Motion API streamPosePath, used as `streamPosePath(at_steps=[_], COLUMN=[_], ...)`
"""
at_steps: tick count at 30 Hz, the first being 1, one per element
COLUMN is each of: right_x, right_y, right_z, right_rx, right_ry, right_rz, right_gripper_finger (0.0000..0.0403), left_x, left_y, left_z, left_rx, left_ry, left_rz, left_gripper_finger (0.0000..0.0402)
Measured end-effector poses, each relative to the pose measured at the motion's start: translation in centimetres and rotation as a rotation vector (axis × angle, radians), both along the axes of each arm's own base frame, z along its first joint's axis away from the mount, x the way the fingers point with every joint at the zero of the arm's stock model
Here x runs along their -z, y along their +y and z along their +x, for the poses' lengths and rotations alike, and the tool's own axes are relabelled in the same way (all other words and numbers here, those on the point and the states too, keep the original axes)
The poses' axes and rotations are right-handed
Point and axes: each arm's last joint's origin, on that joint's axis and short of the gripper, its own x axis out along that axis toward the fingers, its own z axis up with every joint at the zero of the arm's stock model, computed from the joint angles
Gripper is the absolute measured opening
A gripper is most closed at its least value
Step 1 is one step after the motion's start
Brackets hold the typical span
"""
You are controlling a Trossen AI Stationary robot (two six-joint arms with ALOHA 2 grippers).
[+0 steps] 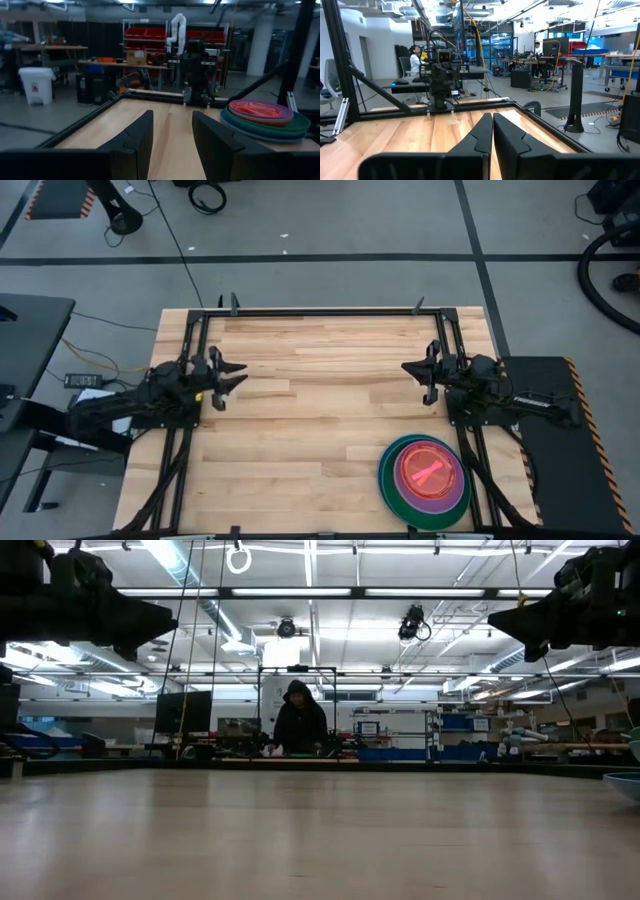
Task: Stack plastic plates
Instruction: Return to Home Position
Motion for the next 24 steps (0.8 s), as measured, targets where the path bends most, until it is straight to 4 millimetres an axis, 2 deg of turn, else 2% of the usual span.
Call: streamPosePath(at_steps=[5, 11, 24], right_x=[0.01, 0.01, 0.01], right_y=[0.0, 0.0, -0.01], right_z=[0.01, 0.01, 0.01], right_rx=[0.0, 0.0, 0.0], right_ry=[0.001, 0.001, 0.001], right_rz=[0.001, 0.0, 0.001], right_gripper_finger=[0.0025, 0.0025, 0.0025], left_x=[-0.72, -0.28, -0.35], left_y=[-0.35, -0.4, -0.4], left_z=[-0.07, 0.07, 0.05], left_rx=[0.028, 0.034, 0.033], left_ry=[-0.069, -0.018, -0.027], left_rz=[0.046, 0.058, 0.06], left_gripper_finger=[0.0142, 0.0142, 0.0142])
